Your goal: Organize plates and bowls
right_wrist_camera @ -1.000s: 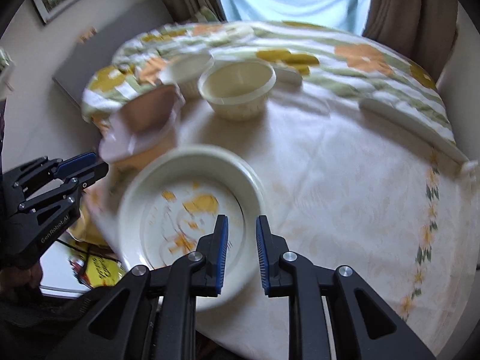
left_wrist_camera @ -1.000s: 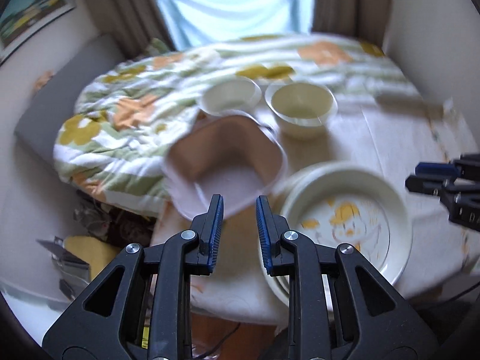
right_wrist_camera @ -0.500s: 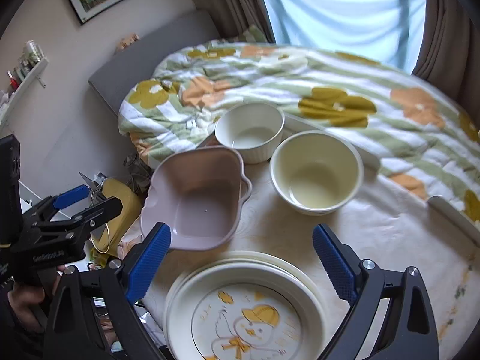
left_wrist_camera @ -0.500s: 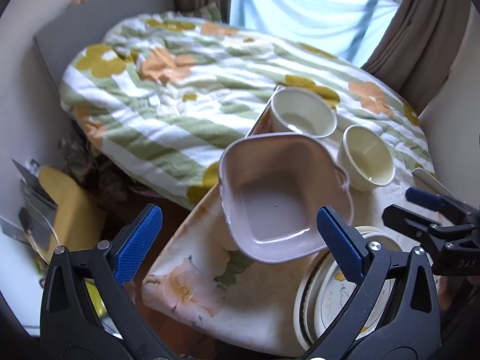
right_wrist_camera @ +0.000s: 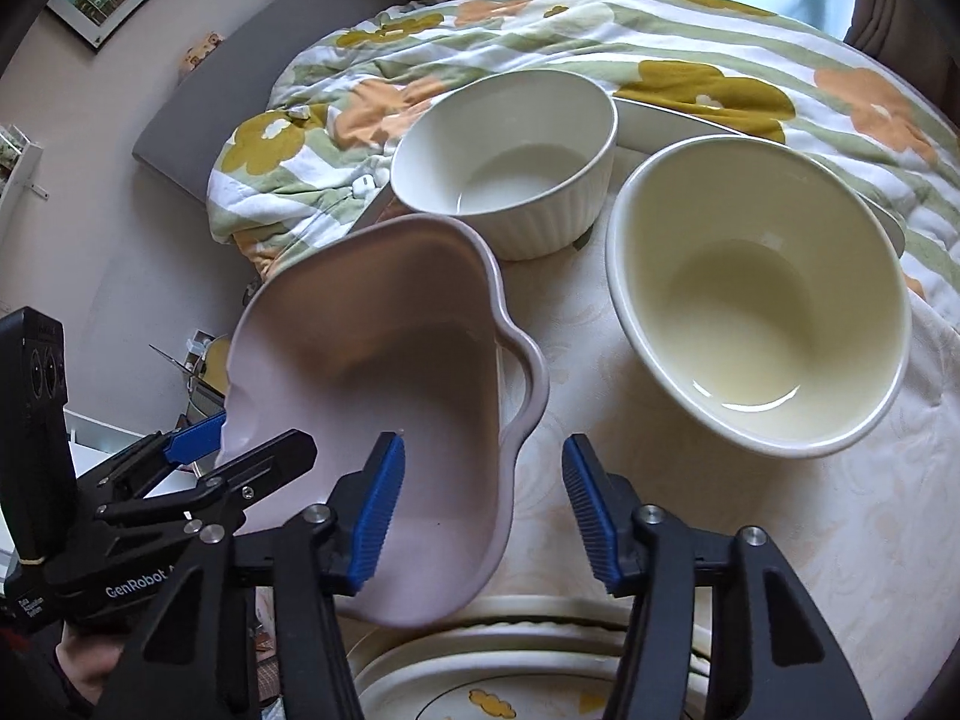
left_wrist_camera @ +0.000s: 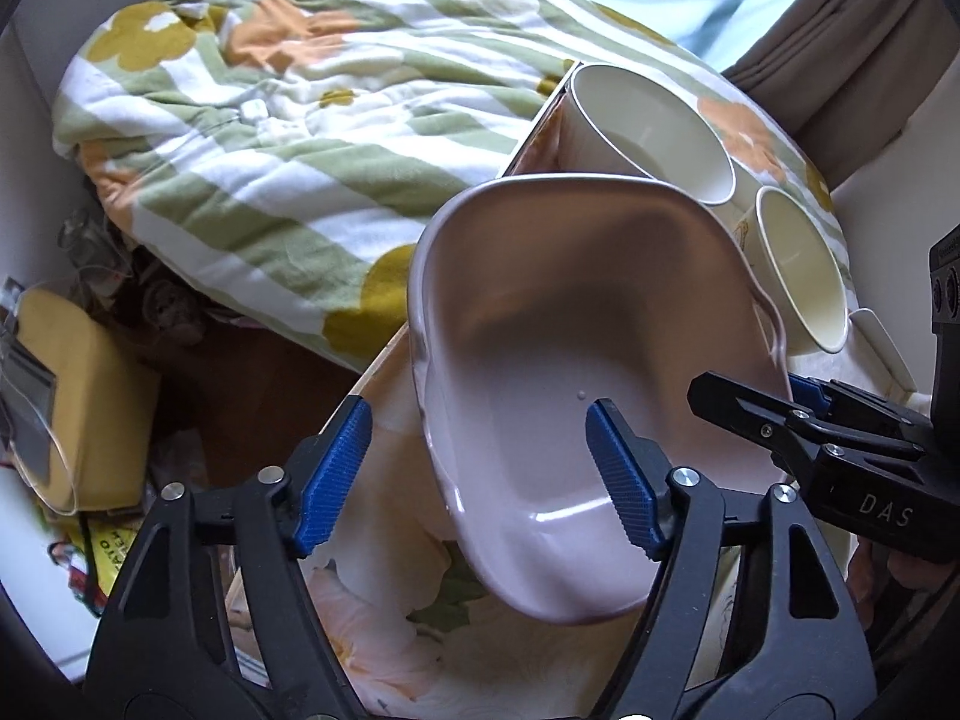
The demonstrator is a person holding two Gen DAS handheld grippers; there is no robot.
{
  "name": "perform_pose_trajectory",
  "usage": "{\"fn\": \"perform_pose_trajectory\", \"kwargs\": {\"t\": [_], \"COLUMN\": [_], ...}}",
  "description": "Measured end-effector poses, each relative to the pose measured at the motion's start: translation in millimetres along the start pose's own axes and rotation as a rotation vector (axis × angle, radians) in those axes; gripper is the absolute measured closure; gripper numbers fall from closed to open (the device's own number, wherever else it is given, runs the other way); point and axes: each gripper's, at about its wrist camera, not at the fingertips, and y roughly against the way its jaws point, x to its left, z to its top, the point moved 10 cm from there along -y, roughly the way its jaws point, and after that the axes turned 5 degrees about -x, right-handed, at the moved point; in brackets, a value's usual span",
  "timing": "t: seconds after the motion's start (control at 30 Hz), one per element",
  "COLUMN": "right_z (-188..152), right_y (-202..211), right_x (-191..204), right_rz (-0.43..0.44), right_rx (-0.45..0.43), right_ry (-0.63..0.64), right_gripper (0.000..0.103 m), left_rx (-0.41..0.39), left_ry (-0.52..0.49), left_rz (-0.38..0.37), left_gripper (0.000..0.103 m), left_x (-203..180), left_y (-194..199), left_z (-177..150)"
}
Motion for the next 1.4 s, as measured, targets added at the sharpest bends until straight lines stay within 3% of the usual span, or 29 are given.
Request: {"fn": "perform_pose_trajectory", "kwargs": {"t": [0.03,0.1,0.17,0.23,0.3,0.53,0.77,0.93,1.1,1.4], "right_z": [0.1,0.1,1.2,2.6,1.4,-1.5,-2.3,-16.4,-47.5,-131.2], "right_y": [-1.3,-4.1,-7.7,-9.8,-12.5,-3.7,49.7,110.0,172.5,261.0], "right_x": [0.0,-1.3,-2.4,-3.4,-2.0,5.6,8.8,-9.6,-42.3,-126.5], "right_rz": [-0.005,-0.011,-0.023,-0.047,-0.055,-0.052,-0.034,-0.047,-0.092,-0.215], "right_rx": [0.001,0.008,0.011,0.001,0.007,-0.024,-0.126,-0.209,-0.281,-0.370], "right_ry": [0.004,0.006,0.005,0.017,0.025,0.038,0.040,0.007,-0.027,-0.162], "right_gripper": [0.056,0.070,0.074,0.085,0.089,0.089,0.089,0.089,0.089,0.089], "left_rx": [0.005,0.017,0.030,0.041,0.038,-0.012,-0.085,-0.139,-0.154,-0.125], "left_ry": [-0.002,-0.008,-0.013,-0.018,-0.023,-0.089,-0.154,-0.228,-0.306,-0.441], "left_rz": [-0.003,-0.006,-0.014,-0.020,-0.027,0.003,0.006,-0.015,-0.060,-0.200], "left_gripper": [0.039,0.049,0.075,0.089,0.090,0.090,0.090,0.090,0.090,0.090], "left_x": [0.4,0.4,-0.1,-0.3,-0.6,-2.6,-32.3,-84.0,-155.2,-286.3], "left_y": [-1.8,-7.3,-12.3,-16.0,-17.0,1.3,48.0,88.6,120.1,134.1], "left_z": [-0.6,-1.2,-2.0,-3.0,-1.7,5.7,15.6,10.6,-17.1,-104.7]}}
